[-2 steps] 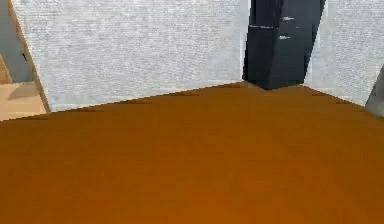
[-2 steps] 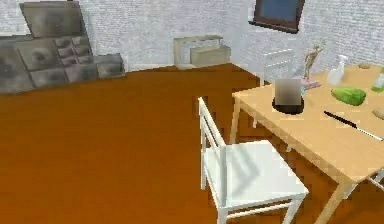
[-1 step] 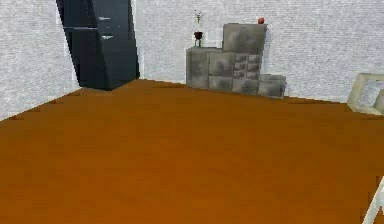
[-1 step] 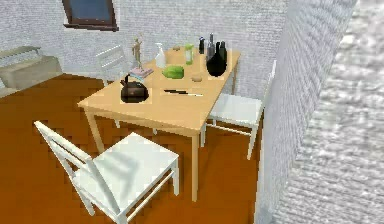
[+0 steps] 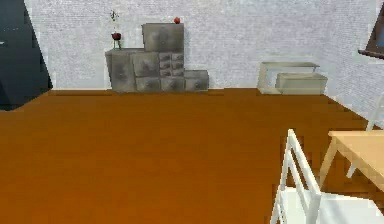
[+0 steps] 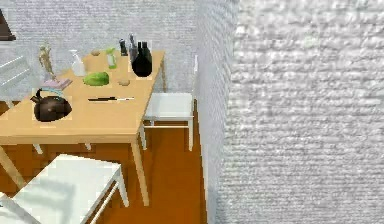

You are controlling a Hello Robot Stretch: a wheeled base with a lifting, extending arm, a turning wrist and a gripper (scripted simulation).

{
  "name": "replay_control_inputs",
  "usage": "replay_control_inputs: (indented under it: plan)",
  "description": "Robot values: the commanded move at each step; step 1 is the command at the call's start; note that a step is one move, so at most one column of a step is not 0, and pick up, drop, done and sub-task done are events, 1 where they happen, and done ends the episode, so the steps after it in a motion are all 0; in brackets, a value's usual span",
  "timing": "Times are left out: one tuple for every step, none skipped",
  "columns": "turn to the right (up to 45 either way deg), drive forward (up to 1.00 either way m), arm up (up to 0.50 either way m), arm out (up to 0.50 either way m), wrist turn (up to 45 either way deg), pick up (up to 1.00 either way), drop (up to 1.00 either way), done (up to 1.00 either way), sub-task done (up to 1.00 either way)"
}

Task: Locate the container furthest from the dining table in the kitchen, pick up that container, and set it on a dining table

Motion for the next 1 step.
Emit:
replay_control_inputs:
  plan:
    - [0.0, 1.00, 0.00, 0.00, 0.0, 0.00, 0.00, 0.00, 0.00]
